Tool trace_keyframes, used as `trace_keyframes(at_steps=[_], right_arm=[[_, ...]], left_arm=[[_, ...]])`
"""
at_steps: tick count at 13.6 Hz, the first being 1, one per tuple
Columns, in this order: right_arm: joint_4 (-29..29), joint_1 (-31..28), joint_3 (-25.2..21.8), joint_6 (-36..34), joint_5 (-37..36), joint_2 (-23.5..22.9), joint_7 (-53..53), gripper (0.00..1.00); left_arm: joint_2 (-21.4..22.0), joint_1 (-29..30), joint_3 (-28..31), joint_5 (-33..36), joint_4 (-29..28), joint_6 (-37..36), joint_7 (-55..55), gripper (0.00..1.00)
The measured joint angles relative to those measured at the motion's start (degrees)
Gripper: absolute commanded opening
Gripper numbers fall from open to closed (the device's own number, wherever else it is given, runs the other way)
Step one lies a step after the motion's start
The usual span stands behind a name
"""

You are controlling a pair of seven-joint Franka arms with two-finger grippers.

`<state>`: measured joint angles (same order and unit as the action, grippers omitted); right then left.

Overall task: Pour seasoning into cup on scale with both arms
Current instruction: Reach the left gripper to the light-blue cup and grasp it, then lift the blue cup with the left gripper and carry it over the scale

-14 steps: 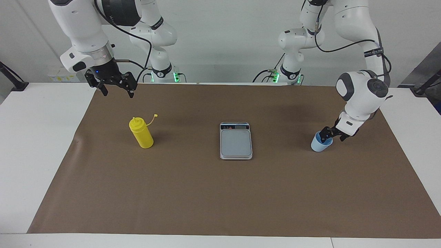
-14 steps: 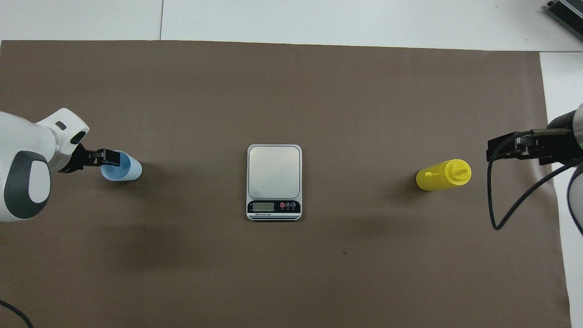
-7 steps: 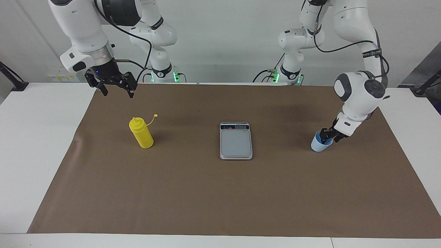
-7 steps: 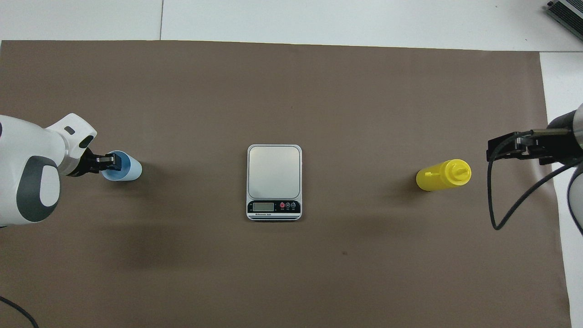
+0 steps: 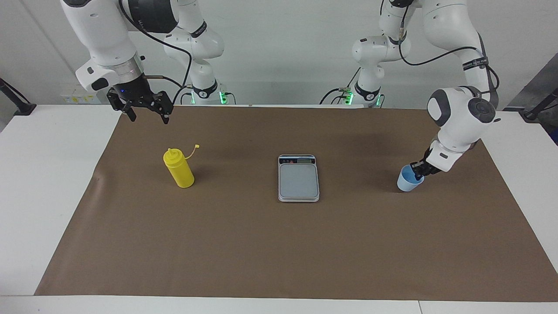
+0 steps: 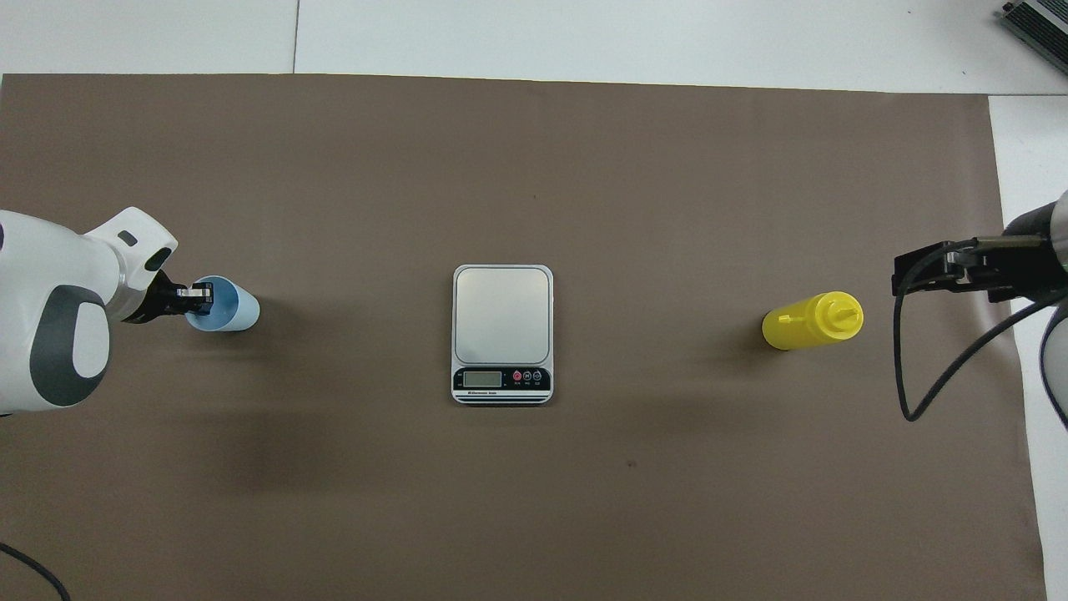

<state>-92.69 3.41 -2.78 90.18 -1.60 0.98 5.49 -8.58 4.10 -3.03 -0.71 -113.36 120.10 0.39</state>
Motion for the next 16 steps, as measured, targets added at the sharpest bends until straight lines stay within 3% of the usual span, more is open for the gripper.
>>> trace_keyframes(at_steps=[9,11,16], right_arm=[[0.0,-0.1,-0.2,0.0,0.0,0.0,0.0,1.0],[0.0,-0.4,-0.4,0.0,0.0,0.0,-0.1,1.0],[-0.3,-2.5,-0.5,0.7,0.0,0.0,-7.6,1.0]], left_arm=[[-0.5,-0.4,-3.2,-1.0,20.4,-24.4,-0.6,0.0],[-0.5,-1.5,-5.9,-1.0,21.9,-26.0,4.1,0.0],[-1.1,-12.1,-7.4,-1.1,22.2,-23.9,19.4,0.0]])
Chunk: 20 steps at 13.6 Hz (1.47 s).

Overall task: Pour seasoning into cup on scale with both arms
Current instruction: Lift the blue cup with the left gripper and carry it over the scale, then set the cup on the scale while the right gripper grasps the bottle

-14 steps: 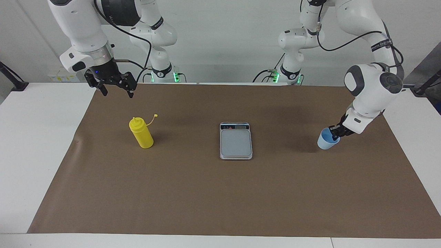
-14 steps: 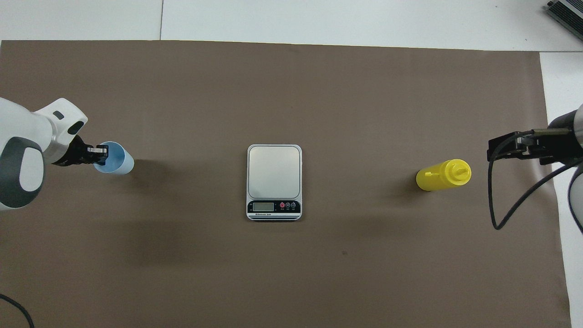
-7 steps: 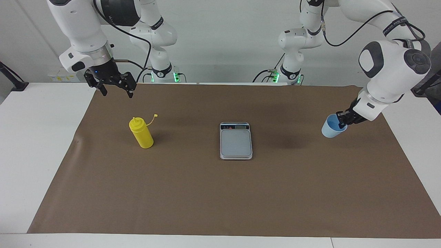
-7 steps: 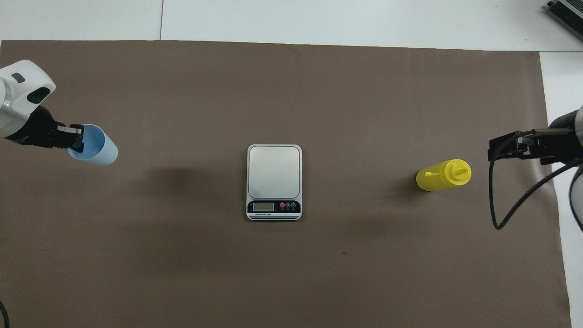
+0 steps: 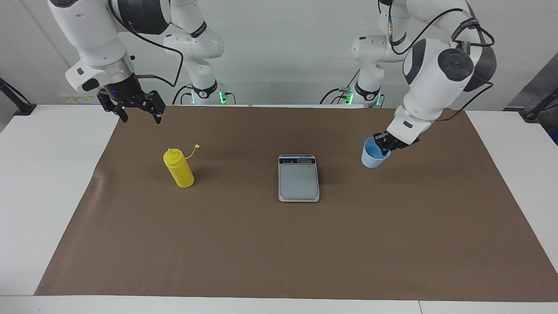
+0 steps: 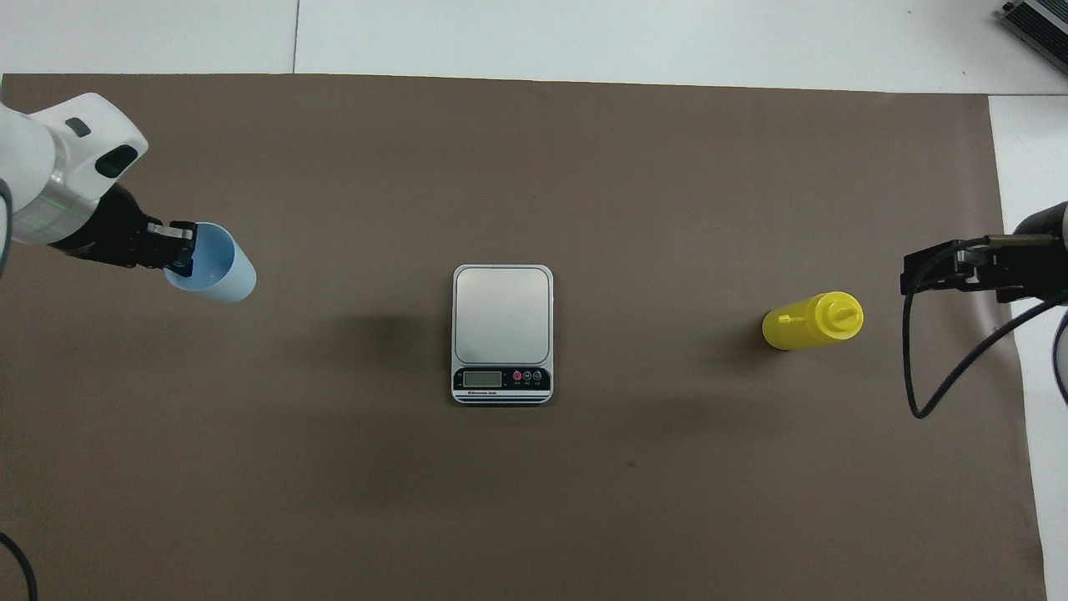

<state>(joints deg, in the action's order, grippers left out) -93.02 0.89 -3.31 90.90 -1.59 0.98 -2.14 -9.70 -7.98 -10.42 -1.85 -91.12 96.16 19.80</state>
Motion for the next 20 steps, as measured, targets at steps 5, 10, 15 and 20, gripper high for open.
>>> trace_keyframes(at_steps=[5,10,15,20], right_arm=[[-5.5,-5.5,-0.1,7.6,3.9,1.5,-19.8,1.0],[-15.3,-9.7,-0.2,17.4,13.2,4.7,-39.8,1.0],[-24.0,-14.2,-0.3,24.3,26.3,5.0,-62.6,1.0],[-30.9,-16.3,-0.3,27.8,41.2,4.9,-79.6,1.0]], left_arm=[[-1.6,-6.9,-0.1,-0.2,-0.7,8.0,10.6,0.0],[-4.8,-12.2,-0.1,-0.4,-1.5,12.2,17.8,0.0],[-8.7,-15.2,0.0,-0.3,-1.7,15.5,20.9,0.0],[-10.2,-17.4,0.0,-0.2,-5.7,20.6,22.9,0.0]])
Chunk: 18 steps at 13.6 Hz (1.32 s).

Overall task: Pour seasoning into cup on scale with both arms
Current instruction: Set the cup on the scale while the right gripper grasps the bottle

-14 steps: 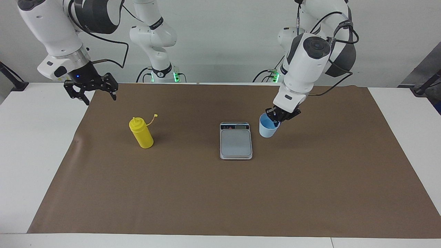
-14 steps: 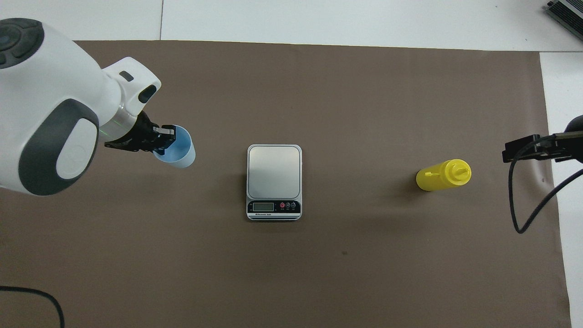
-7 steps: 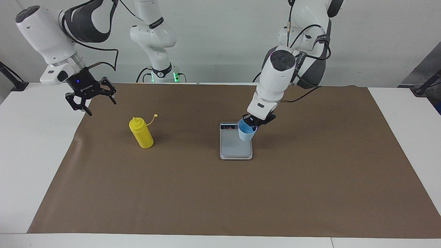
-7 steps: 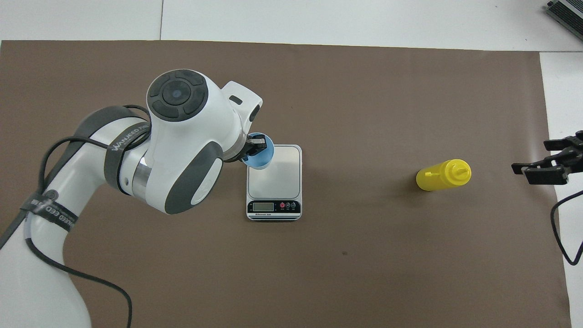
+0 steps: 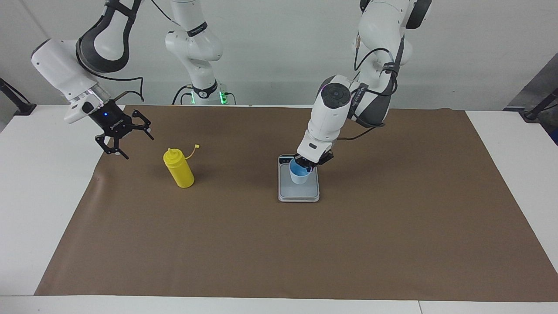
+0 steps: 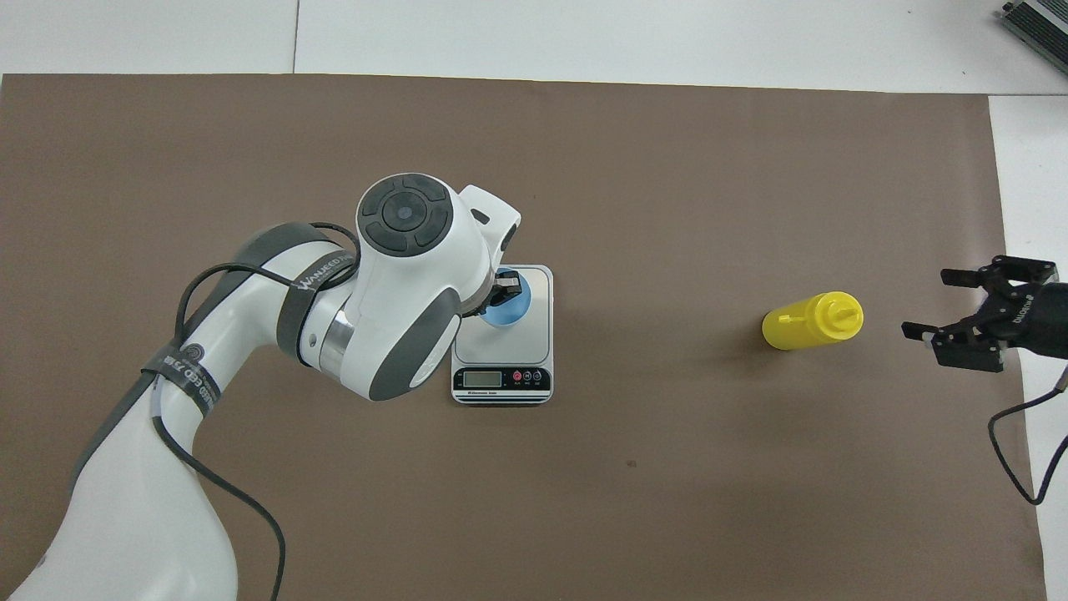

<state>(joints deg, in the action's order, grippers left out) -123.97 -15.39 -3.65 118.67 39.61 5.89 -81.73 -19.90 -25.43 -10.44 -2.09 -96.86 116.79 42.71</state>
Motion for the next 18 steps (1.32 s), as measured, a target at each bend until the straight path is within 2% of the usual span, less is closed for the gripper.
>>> trace_keyframes(at_steps=[5,12,16,17,18], right_arm=[[-4.2,-2.1,0.0,1.9,13.9,-4.7,-21.3,1.0],[-7.0,-2.6,0.0,0.5,27.7,-10.5,-39.5,1.0],[-7.7,-4.1,-0.1,-4.4,35.8,-18.3,-52.5,1.0],[-7.6,-3.9,0.0,-5.0,36.5,-19.3,-53.6,1.0],[-7.5,-3.5,0.2,-5.1,37.2,-19.5,-53.9,1.0]], left_arm=[[0.1,-0.5,0.1,0.0,-1.7,1.7,0.3,0.0],[0.1,-0.5,0.7,0.3,-2.1,2.8,0.3,0.0],[0.1,-0.5,0.9,0.3,-2.1,3.3,0.3,0.0],[0.1,-0.5,0.9,0.3,-2.1,3.5,0.3,0.26],[0.1,-0.5,0.9,0.3,-2.2,3.7,0.3,0.59]])
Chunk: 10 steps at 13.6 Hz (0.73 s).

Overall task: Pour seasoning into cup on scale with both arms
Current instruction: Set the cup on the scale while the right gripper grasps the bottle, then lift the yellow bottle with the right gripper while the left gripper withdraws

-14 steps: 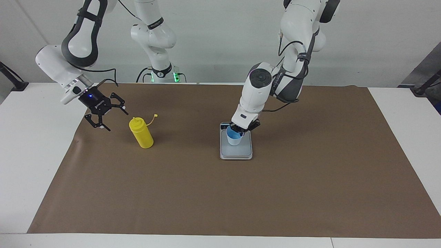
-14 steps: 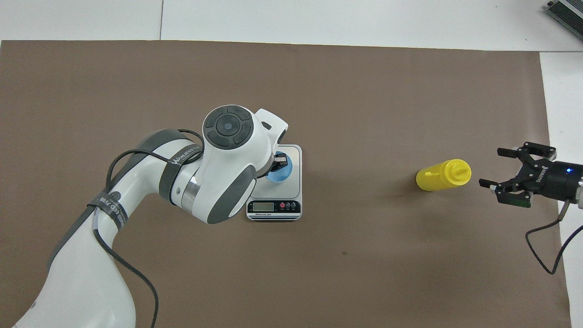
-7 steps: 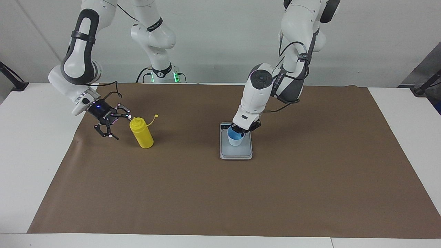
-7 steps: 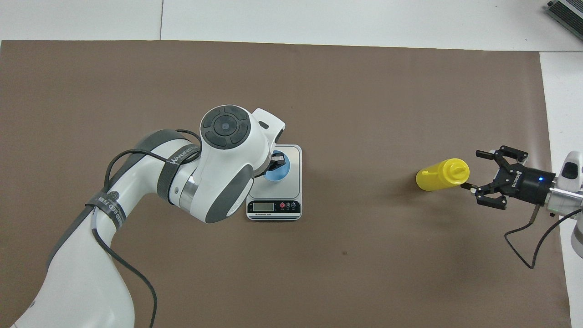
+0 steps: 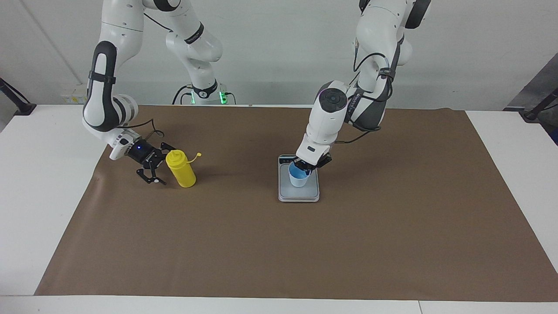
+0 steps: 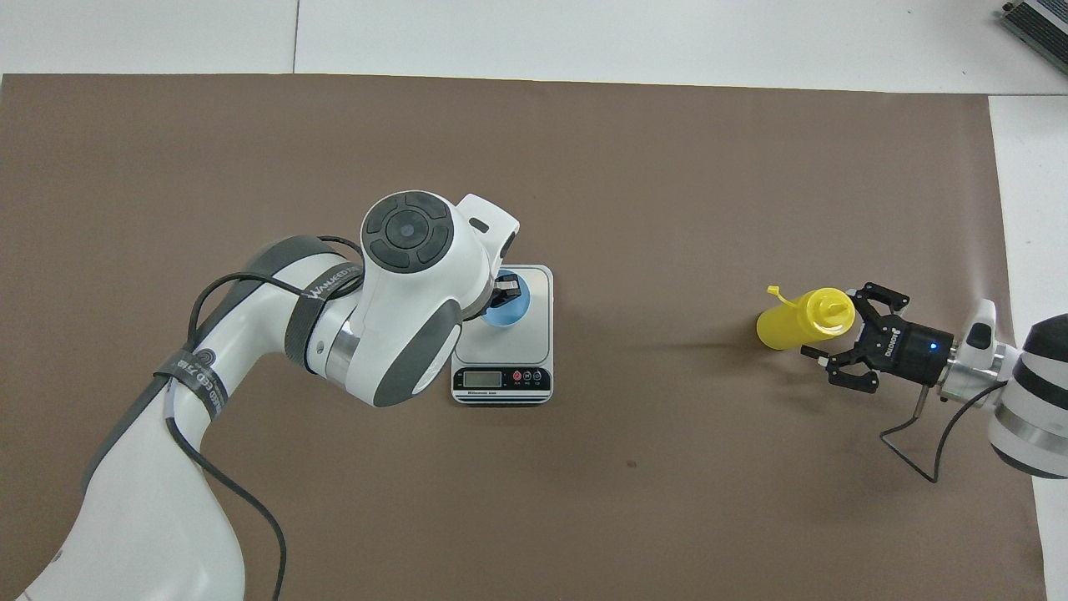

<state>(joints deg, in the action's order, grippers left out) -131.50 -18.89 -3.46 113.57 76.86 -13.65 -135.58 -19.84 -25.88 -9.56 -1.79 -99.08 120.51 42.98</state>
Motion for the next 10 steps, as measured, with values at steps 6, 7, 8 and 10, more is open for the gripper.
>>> trace_keyframes(at_steps=[6,7,8,10], right_arm=[[0.4,3.6,0.3,0.0,3.1,0.1,0.0,1.0],[0.4,4.1,0.3,0.0,3.3,0.1,0.0,1.0],[0.4,4.5,0.3,-0.1,3.8,0.1,0.0,1.0],[0.4,5.6,0.3,-0.1,5.1,0.1,0.0,1.0]], left_arm=[[0.1,0.0,0.1,0.0,-0.7,1.2,0.1,1.0],[0.2,0.0,0.3,0.0,-0.6,1.0,0.1,1.0],[0.5,0.0,0.7,0.1,-0.2,0.4,0.1,1.0],[2.2,0.4,2.5,0.6,1.2,-1.9,-0.2,1.0]])
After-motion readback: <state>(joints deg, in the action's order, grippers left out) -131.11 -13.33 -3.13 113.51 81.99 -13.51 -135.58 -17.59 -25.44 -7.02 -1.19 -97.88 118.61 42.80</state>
